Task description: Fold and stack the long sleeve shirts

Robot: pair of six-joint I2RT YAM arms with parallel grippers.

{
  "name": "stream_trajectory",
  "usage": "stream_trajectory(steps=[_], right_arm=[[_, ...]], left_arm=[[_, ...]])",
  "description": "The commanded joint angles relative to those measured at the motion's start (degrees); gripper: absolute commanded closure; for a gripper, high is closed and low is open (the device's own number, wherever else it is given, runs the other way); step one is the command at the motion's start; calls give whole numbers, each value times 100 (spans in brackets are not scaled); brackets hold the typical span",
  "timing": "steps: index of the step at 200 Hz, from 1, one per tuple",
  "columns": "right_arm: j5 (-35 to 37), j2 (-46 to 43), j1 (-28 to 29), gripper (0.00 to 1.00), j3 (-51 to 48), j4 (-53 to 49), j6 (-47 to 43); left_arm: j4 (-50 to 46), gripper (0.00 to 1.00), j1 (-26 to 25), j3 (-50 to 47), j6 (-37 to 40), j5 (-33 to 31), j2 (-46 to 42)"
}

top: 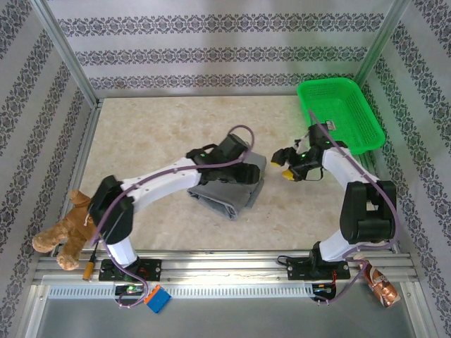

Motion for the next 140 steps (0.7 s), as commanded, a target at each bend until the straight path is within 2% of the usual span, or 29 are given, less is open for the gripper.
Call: stream_trajectory(steps=[1, 36, 74, 119, 140], right_arm=[[-86, 9, 550, 33, -281, 281, 189], [155, 120, 1011, 33, -617, 865, 556], [358, 572, 1242, 33, -699, 870, 526], [409, 993, 1442, 33, -840, 1497, 716], [558, 1202, 1547, 33, -665, 1383, 719]], left_arm=[[298, 38, 352, -453, -261, 64, -97], [819, 39, 660, -1159, -355, 178, 43], [1133, 41, 662, -1521, -441, 59, 374], [1777, 43, 644, -1937, -609, 430, 536], [1954, 43, 614, -2031, -590, 539, 492]])
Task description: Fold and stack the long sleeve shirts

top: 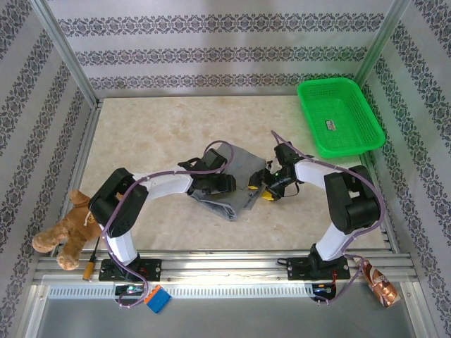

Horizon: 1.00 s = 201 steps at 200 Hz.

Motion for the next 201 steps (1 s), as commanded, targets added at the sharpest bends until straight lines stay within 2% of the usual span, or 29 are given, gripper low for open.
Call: stream_trajectory(steps=[1, 24, 55, 75, 81, 84, 87, 89, 107, 154, 166, 201], right_arm=[[234, 397, 220, 33, 112, 301, 39], [471, 595, 258, 42, 183, 64, 27], [791, 683, 273, 67, 274, -71, -17], [1169, 556, 292, 84, 549, -386, -138], [1306, 487, 301, 88, 638, -482, -179], [1370, 453, 301, 89, 687, -534, -207], [1440, 418, 300, 91, 736, -591, -240], [1484, 398, 304, 92, 769, -621, -261], [1929, 227, 326, 100, 1116, -1038, -523], [3353, -523, 326, 100, 1909, -2083, -1256], [3922, -706, 350, 100, 2295, -2502, -1576], [6172, -1045, 630, 100, 3663, -3487, -2736]], left_arm=[[526, 43, -53, -141, -115, 284, 31], [609, 42, -55, -303, -102, 236, -164], [721, 40, 14, -568, -4, 63, -820], [451, 37, 102, -487, 291, -116, -1327], [359, 28, 155, -452, 383, -146, -1506], [307, 18, 186, -439, 421, -164, -1578], [258, 5, 223, -422, 456, -173, -1663], [224, 1, 247, -412, 481, -168, -1711], [-115, 0, 615, -288, 629, -30, -2142], [-1055, 0, 1562, 68, 1097, -32, -3271], [-1296, 0, 1755, 148, 1220, -52, -3513], [-1868, 0, 2063, 270, 1392, -234, -4112]])
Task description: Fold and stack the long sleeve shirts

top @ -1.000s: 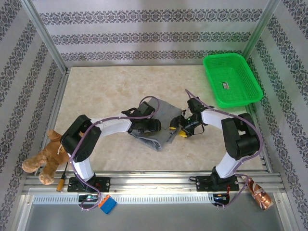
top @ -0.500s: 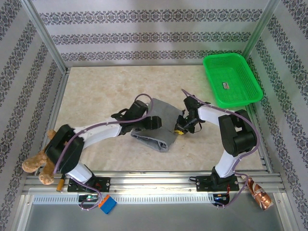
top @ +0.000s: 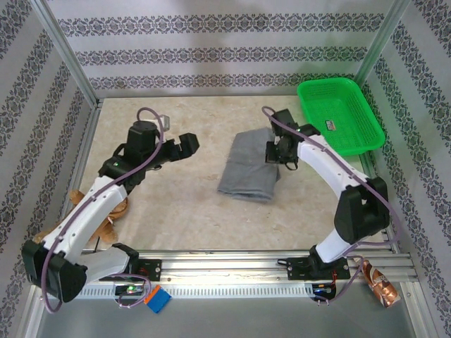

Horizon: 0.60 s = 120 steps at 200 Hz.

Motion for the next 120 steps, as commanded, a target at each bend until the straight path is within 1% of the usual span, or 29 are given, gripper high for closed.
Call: stream_trajectory(steps=[1, 14, 33, 44, 56, 78, 92, 107, 120], right_arm=[[2129, -408, 223, 100, 841, -897, -1089], [2837, -469, 446, 100, 1159, -888, -1608], [3777, -319, 1054, 100, 1316, -712, -2439], [4008, -104, 1407, 100, 1288, -729, -2621], [4095, 205, 1746, 100, 1173, -807, -2539], [3781, 972, 2563, 100, 827, -855, -1918], [3413, 1697, 2993, 100, 903, -926, -1379], [2756, 2503, 3301, 100, 1255, -998, -870], [2023, 3008, 3457, 100, 1615, -956, -497]], left_arm=[[-731, 0, 155, 145, 343, -157, -344], [-814, 0, 188, 106, 343, -171, -516], [-889, 0, 204, -13, 312, -192, -656], [-910, 0, 221, -111, 291, -223, -689], [-902, 0, 246, -251, 237, -241, -711], [-888, 0, 276, -492, 89, -215, -719], [-809, 0, 297, -747, -75, -222, -777], [-820, 0, 332, -982, -277, -277, -845], [-837, 0, 358, -1122, -457, -290, -908]])
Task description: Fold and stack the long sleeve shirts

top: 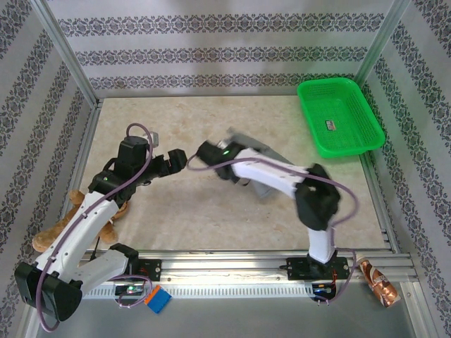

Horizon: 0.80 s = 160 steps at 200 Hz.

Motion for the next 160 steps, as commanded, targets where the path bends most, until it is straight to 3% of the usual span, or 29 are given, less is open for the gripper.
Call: stream_trajectory(steps=[1, 18, 31, 43, 61, 82, 102, 125, 143, 160], right_arm=[[-1135, 715, 315, 100, 492, -293, 941], [-2078, 1012, 386, 100, 807, -106, 1305], [-2723, 1084, 385, 95, 945, 33, 1472], [-3315, 1069, 370, 84, 1015, 161, 1549], [-4419, 952, 245, 59, 1025, 441, 1780], [-5941, 540, 33, 46, 791, 1139, 2259], [-6870, -114, -211, 32, 417, 1917, 2833], [-6970, -1003, -555, 27, 123, 1780, 3050], [-6541, -1784, -977, 24, -226, 1123, 2991], [-5896, -2571, -1733, 22, -838, 426, 2800]], left_arm=[[-134, 0, 115, -246, -418, -41, -201], [-195, 0, 141, -371, -629, -52, -307], [-199, 0, 153, -460, -761, -10, -409], [-187, 0, 153, -530, -832, 22, -493], [-215, 0, 161, -590, -922, 27, -580], [-180, 0, 161, -604, -978, 58, -574], [-74, 0, 153, -647, -1135, 120, -490], [564, 0, 70, -833, -1621, 455, -318], [943, 0, -294, -839, -1998, 393, 45], [1272, 0, -885, -660, -2333, 294, 694]])
